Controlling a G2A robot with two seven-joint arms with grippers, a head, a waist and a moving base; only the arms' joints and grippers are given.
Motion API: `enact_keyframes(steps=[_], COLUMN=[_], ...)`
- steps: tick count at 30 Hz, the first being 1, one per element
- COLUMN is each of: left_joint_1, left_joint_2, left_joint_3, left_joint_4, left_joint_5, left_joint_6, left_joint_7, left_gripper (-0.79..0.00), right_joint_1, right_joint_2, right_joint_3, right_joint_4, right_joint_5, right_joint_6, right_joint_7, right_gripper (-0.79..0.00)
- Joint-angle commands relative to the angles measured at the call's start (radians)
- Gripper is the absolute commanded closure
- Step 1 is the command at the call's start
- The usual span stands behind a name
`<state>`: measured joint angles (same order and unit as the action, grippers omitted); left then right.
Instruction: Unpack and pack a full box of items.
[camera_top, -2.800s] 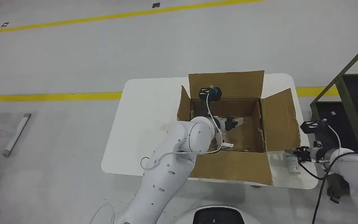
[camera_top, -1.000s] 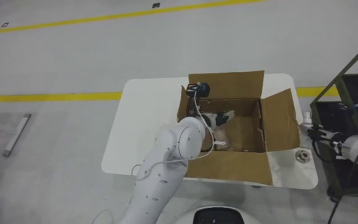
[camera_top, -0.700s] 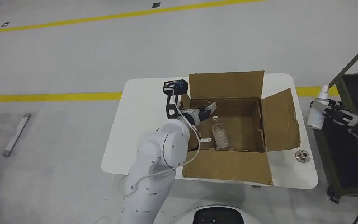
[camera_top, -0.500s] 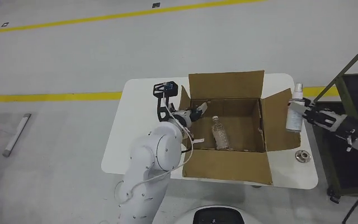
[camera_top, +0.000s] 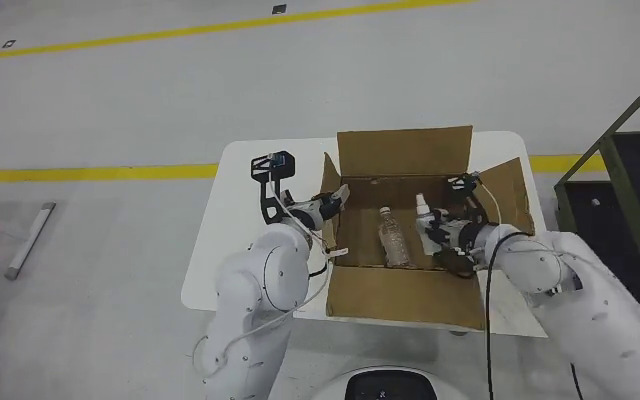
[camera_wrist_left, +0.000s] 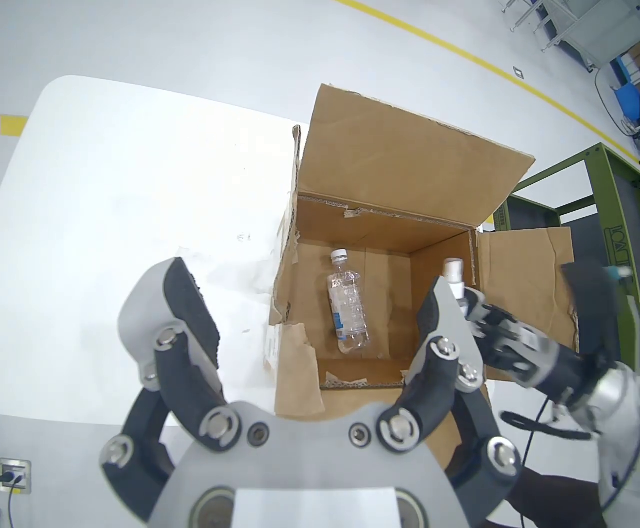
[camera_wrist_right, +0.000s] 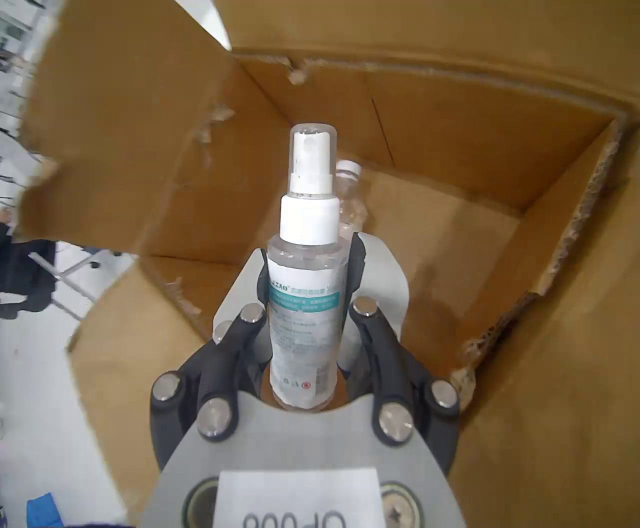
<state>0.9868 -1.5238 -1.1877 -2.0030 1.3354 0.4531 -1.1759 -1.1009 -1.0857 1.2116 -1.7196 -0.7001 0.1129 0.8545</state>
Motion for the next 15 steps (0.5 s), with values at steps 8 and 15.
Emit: enact_keyframes(steps=[8,15], left_joint_1=[0.000,0.000], left_joint_2=[0.000,0.000], left_joint_3=[0.000,0.000], left_joint_4=[0.000,0.000], left_joint_5=[0.000,0.000], left_joint_6=[0.000,0.000], left_joint_7=[0.000,0.000], left_gripper=[-0.785,-0.785], right_joint_1=[0.147,0.225], right_joint_2=[-0.051,-0.086], right_joint_3=[-0.223,-0.294], right_joint_4=[0.194,0.304], right_joint_5=[-0.169,-0.174], right_joint_6=[0.139,0.200], right_joint_7=[-0.028,-0.007], right_gripper=[0.000,0.000])
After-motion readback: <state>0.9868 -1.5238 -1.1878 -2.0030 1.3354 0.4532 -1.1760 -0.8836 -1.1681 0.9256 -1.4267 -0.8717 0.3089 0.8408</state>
